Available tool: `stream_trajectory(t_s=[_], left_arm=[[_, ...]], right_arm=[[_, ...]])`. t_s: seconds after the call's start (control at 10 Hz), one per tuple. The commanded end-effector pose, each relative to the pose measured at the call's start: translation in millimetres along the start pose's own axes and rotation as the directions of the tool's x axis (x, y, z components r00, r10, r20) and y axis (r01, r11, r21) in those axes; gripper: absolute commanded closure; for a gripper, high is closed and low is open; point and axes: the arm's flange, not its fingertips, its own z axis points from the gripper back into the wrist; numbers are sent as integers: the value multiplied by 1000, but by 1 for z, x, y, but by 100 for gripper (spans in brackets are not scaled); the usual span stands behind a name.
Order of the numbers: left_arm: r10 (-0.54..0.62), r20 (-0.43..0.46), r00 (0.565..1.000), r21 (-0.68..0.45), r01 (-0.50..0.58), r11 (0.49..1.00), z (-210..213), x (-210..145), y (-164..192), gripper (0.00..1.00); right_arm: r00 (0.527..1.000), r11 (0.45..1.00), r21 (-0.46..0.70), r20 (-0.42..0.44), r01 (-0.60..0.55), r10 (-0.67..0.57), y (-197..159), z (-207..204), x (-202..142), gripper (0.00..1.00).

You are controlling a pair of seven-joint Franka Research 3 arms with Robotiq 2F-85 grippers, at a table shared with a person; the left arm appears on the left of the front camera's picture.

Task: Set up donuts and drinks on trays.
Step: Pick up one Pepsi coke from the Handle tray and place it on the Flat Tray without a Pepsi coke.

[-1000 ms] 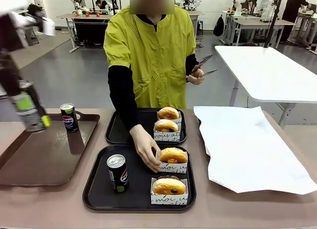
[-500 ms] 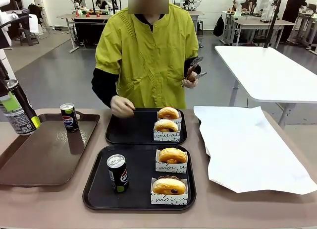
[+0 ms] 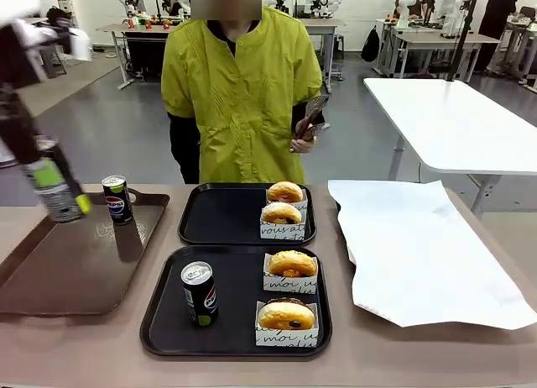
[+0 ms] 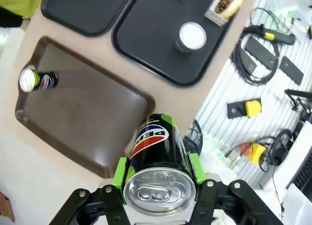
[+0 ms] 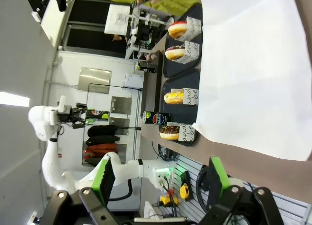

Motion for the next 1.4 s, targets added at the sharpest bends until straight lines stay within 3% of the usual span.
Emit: stream_trajectory(t_s=[0.0, 0.2, 0.5, 0.7, 1.2, 1.3], left_arm=[[71, 12, 997, 12, -71, 997, -37, 78, 16, 41], [180, 25, 983, 66, -182, 981, -98, 144, 33, 41], [310, 78, 948, 96, -316, 944, -153, 190, 52, 41], [272, 69, 960, 58, -276, 959, -164, 182, 46, 41], [285, 64, 956, 61, -289, 955, -169, 189, 49, 41], [319, -32, 947, 70, -316, 946, -182, 210, 66, 41]], right_arm=[[1000, 1000, 21, 6, -14, 14, 0, 0, 2, 0], [1000, 1000, 21, 6, -14, 14, 0, 0, 2, 0], [1000, 1000, 21, 6, -14, 14, 0, 0, 2, 0], [1000, 1000, 21, 6, -14, 14, 0, 0, 2, 0], [1000, 1000, 21, 6, -14, 14, 0, 0, 2, 0], [1000, 1000, 21, 6, -14, 14, 0, 0, 2, 0]])
